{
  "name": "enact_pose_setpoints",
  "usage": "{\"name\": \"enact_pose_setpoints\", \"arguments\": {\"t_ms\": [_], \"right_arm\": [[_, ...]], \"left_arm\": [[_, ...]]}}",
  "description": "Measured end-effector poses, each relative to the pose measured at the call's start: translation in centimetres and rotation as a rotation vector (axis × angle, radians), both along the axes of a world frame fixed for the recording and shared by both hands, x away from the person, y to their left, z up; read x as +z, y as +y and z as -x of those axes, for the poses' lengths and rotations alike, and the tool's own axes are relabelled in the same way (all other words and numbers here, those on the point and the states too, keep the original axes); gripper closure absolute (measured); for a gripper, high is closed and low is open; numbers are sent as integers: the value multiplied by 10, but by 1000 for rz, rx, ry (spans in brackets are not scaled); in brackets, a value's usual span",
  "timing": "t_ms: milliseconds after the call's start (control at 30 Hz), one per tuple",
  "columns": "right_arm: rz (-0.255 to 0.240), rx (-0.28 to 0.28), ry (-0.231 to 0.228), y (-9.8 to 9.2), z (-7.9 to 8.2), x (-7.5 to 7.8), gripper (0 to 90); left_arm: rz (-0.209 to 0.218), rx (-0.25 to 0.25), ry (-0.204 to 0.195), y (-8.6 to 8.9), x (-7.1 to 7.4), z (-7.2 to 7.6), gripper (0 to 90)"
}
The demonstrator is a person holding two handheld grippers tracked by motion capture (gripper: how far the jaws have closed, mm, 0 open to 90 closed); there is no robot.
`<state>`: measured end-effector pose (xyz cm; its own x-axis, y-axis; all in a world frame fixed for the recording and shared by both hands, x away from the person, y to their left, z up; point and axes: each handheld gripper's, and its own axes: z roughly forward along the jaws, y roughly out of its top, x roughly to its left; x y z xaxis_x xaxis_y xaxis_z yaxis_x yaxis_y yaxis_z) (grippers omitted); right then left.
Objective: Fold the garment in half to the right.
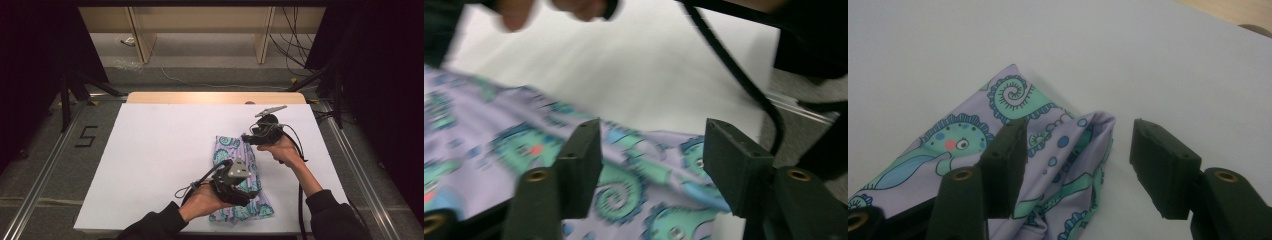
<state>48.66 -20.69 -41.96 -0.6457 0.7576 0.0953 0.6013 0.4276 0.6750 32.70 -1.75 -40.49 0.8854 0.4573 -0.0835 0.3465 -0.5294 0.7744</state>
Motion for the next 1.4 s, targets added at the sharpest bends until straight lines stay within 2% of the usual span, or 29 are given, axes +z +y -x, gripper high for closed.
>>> {"name": "enact_pose_setpoints", "arguments": {"t_ms": [100, 133, 300, 533, 633, 800, 1267, 1400], "right_arm": [[12, 3, -4, 3, 3, 0, 380], [11, 2, -4, 4, 4, 1, 375], [22, 7, -3, 8, 6, -1, 348], [31, 1, 1, 10, 6, -4, 330], [32, -3, -1, 11, 6, -5, 330], [43, -8, 7, 11, 5, -7, 330], [74, -5, 53, 16, 1, -22, 316], [81, -1, 60, 18, 1, -24, 316]], "left_arm": [[25, 86, 7, 20, -2, -5, 328], [27, 101, 12, 24, -3, -6, 311], [16, 188, 51, 45, -14, -8, 233], [8, 267, 108, 64, -28, -9, 161], [-12, 295, 126, 68, -34, -9, 151], [-29, 303, 170, 70, -45, -7, 137], [-123, 231, 265, 57, -63, 0, 121], [-134, 221, 296, 54, -68, 1, 122]]}}
